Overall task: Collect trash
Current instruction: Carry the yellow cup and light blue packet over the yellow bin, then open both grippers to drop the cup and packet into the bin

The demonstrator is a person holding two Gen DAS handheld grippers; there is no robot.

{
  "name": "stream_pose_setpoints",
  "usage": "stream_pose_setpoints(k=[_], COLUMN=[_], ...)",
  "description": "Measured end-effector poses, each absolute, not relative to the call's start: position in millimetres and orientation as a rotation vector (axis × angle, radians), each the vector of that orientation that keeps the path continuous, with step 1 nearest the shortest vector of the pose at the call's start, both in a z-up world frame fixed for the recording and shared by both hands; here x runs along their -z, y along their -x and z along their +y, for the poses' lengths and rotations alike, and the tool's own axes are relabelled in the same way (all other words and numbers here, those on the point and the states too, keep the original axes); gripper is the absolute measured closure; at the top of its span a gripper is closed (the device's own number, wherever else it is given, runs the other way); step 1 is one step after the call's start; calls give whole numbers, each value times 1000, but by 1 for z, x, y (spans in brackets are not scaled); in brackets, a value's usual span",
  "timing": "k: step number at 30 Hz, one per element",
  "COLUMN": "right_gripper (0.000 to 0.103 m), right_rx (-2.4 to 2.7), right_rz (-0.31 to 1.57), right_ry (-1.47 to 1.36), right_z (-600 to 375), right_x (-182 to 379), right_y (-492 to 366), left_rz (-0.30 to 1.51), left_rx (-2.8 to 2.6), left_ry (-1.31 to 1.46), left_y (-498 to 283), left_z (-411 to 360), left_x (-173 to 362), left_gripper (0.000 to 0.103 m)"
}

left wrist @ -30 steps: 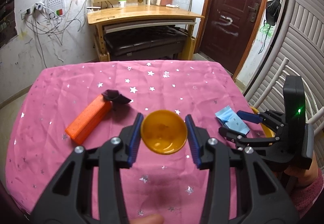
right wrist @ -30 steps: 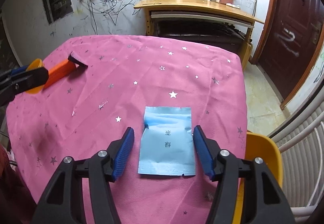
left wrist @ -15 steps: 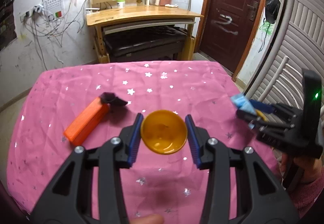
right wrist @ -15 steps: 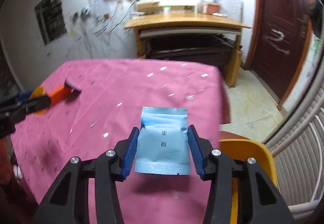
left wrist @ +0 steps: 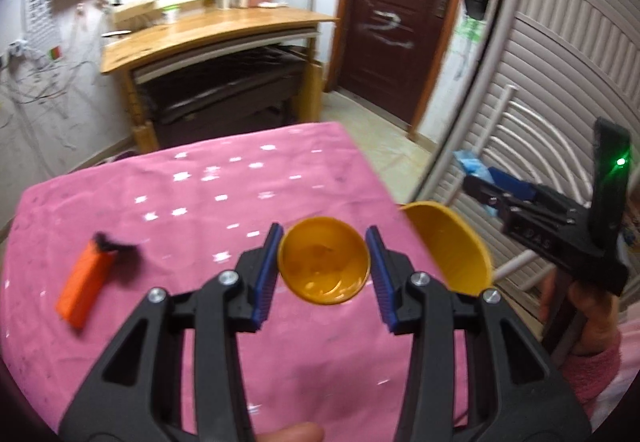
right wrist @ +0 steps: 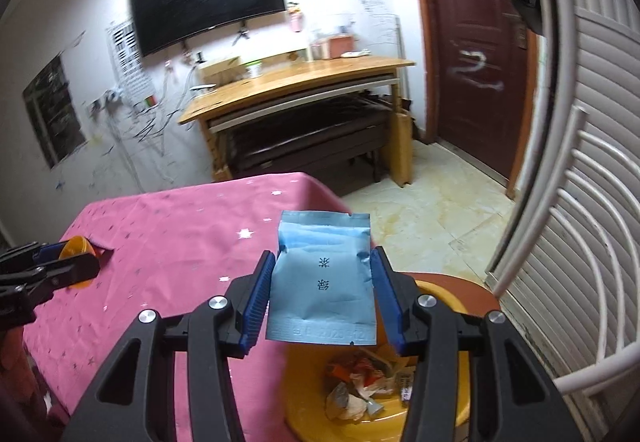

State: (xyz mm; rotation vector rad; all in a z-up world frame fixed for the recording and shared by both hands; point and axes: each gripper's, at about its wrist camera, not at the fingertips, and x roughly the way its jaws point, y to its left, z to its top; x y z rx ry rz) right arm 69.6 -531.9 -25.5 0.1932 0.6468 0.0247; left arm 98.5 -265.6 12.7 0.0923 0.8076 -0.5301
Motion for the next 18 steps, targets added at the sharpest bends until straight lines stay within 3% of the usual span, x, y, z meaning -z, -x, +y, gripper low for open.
stream_pose_setpoints(k=[14, 18], right_gripper=[59, 53], right_rx=[62, 64], right_rz=[720, 764], right_ry=[-314, -324], right_z=[-585, -588], right_x=[60, 71], right_y=[-74, -79], left_rz=[909, 938], left_rx=[724, 746], left_ry=[-43, -34], left_y=[-122, -133], left_z=[-356, -376], left_x=[-9, -3], left_gripper=[63, 63])
